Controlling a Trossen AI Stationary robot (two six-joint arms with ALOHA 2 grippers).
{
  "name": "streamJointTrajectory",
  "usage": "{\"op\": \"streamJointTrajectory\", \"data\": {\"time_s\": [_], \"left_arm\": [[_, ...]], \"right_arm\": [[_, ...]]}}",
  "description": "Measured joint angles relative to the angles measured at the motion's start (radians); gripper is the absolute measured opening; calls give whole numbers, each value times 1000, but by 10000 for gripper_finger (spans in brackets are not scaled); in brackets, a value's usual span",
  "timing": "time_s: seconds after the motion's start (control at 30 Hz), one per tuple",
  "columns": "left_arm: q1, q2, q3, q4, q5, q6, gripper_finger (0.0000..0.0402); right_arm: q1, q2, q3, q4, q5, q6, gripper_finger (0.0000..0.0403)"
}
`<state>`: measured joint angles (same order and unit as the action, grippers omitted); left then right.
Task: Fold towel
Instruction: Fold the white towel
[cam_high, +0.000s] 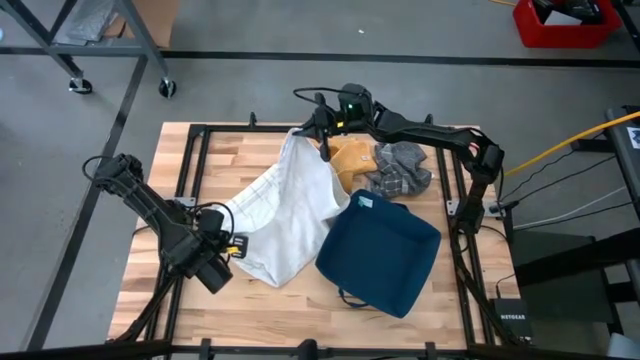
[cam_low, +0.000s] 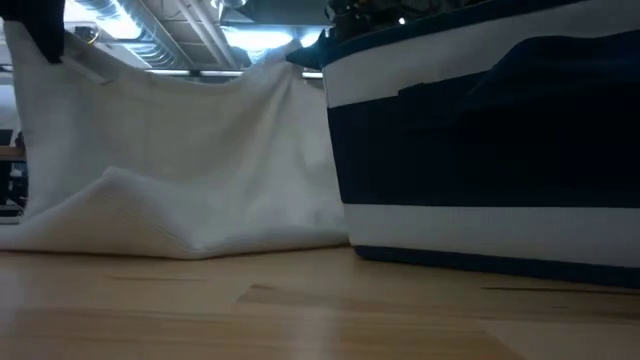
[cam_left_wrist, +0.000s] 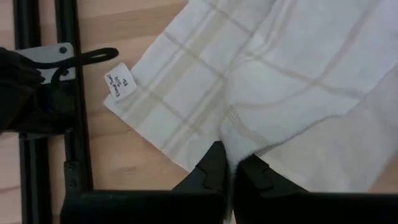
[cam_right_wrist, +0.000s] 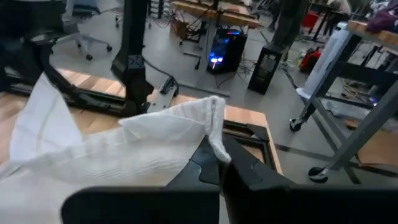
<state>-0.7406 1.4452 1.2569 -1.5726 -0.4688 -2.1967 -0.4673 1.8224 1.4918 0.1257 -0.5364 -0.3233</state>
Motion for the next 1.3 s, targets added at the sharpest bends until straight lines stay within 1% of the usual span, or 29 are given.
{"op": "streamJointTrajectory", "data": {"time_s": [0.07, 0.17, 0.23, 0.37, 0.43, 0.57, 0.7, 0.8, 0.97, 1.1, 1.2, 1.3], "left_arm": [[8, 0, -11, 1, -16, 6, 0], [20, -25, -12, 3, -41, 60, 0], [28, -64, -12, 2, -76, 91, 0], [44, -172, -12, 2, -197, 175, 0], [59, -231, -12, 2, -218, 227, 0], [82, -327, -12, 0, -217, 325, 0], [89, -398, -12, 2, -189, 398, 0], [89, -446, -12, 1, -186, 432, 0], [106, -523, -37, 1, -173, 474, 0], [151, -598, -101, 1, -115, 503, 0], [191, -661, -140, 1, -110, 530, 0], [240, -724, -155, 1, -110, 577, 0]], "right_arm": [[-1, 15, 0, 21, -2, 21, 1], [0, 28, -1, 68, -7, 56, 1], [-3, 28, 0, 87, -7, 75, 1], [-7, 28, 0, 116, -7, 98, 1], [-13, 30, 12, 106, -11, 125, 1], [-18, 68, 74, 103, -33, 143, 1], [-18, 140, 187, 92, -33, 168, 1], [-23, 197, 286, 36, -36, 163, 1], [-44, 301, 445, -53, -78, 161, 1], [-66, 369, 536, -78, -87, 167, 1], [-81, 404, 578, -75, -90, 192, 1], [-97, 434, 607, -76, -105, 219, 1]]}}
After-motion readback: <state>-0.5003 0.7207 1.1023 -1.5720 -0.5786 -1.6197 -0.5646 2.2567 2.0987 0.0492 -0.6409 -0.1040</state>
